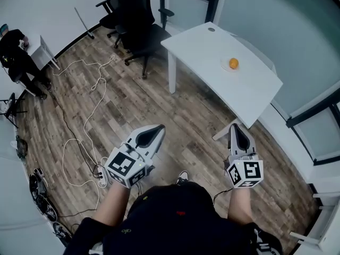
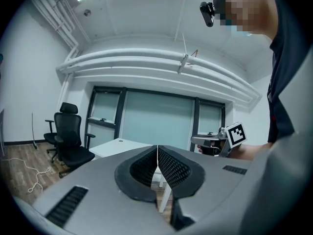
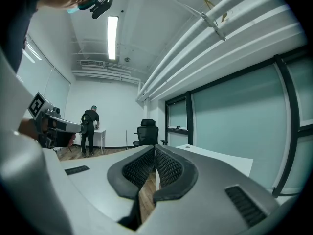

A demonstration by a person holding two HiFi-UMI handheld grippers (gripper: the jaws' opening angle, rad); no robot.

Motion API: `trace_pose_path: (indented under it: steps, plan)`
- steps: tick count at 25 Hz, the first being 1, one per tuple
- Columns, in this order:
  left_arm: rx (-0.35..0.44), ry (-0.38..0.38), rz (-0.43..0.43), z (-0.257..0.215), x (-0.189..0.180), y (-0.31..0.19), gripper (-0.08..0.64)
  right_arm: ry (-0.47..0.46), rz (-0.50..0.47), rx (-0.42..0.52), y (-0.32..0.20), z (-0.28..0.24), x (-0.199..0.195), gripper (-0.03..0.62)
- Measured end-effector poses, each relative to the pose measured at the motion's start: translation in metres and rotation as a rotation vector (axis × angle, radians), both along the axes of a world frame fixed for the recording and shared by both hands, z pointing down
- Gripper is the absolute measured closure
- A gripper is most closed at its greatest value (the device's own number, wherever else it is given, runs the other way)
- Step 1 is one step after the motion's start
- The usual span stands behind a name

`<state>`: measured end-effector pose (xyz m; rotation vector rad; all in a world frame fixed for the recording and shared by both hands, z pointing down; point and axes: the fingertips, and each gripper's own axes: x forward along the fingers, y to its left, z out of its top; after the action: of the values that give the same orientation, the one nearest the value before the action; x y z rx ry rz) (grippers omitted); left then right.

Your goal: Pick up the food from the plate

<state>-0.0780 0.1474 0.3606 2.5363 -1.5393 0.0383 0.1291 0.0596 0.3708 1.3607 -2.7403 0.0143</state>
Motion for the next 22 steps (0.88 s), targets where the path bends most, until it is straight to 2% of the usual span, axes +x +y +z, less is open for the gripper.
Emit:
trace_pose_path:
  steps: [5,9,12,22]
  plan:
    - [-0.011,-0.016,0.017,0.005,0.039,-0.048,0.537,-0.002,-0.001,-0.015,-0.049,0.009,0.034,0.568]
    - [-0.032,-0.063,0.050,0.016,0.065,-0.075,0.537,-0.008,0.017,-0.030,-0.076,0.015,0.056,0.568]
    - [-0.029,-0.058,0.074,0.016,0.081,-0.096,0.537,-0.003,0.032,-0.044,-0.091,0.020,0.071,0.568]
    - [-0.042,-0.010,0.147,0.032,0.083,-0.170,0.537,0.044,0.111,-0.062,-0.146,0.034,0.081,0.568]
